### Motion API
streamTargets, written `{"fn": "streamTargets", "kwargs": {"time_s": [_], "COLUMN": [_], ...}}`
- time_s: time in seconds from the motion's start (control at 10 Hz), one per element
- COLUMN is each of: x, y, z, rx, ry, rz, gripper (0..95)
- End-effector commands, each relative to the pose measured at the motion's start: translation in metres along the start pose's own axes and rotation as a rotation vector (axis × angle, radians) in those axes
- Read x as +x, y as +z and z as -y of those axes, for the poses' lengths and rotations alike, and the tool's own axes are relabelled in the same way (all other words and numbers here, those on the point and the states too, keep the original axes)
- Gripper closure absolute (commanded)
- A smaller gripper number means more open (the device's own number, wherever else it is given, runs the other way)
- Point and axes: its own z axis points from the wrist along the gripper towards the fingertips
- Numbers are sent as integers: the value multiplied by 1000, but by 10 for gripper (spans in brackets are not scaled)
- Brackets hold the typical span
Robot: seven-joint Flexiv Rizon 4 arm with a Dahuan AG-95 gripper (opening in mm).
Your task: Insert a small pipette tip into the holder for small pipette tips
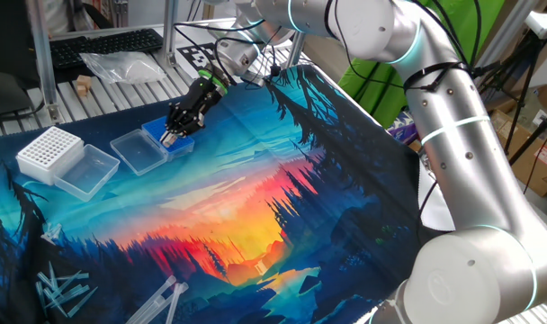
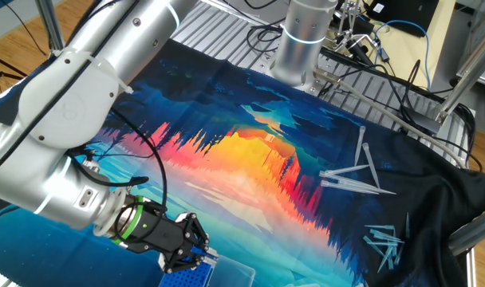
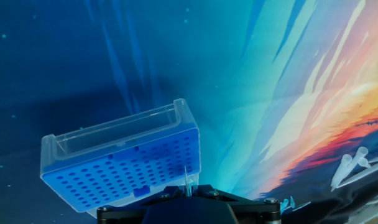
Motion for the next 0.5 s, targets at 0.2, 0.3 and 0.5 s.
{"fn": "streamTargets", "kwargs": {"time_s": [0.2,0.3,0.5], "x": [-1,-2,-2], "y": [0,0,-1], "z": [2,2,3], "rx": [1,2,2], "ry": [-8,-13,-18], "rz": [9,8,8], "gripper": [950,950,950]}}
